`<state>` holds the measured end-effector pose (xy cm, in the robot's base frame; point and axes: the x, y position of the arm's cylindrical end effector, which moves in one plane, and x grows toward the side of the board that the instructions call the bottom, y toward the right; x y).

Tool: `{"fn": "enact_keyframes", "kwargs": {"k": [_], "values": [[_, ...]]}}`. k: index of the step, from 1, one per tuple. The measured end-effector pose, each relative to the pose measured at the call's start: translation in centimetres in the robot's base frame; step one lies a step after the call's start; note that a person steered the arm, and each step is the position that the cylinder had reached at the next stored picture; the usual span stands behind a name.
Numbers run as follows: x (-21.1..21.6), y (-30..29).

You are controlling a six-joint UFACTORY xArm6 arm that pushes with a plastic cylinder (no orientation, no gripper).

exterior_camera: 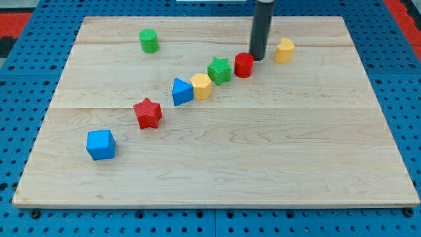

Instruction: Move green circle to the top left

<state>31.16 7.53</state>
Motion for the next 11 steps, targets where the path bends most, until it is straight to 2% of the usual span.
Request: {"fn": "enact_keyframes", "kwargs": {"k": [1,4,5,7,8,9,10,11], "values": [[-0.4,-1.1],[-2.8,-16.3],[-3.1,-18.4],[-2.9,-19.6],[1.2,-19.2],[1.7,-22.2],[-1.3,-22.6],[-2.5,-22.6]]}}
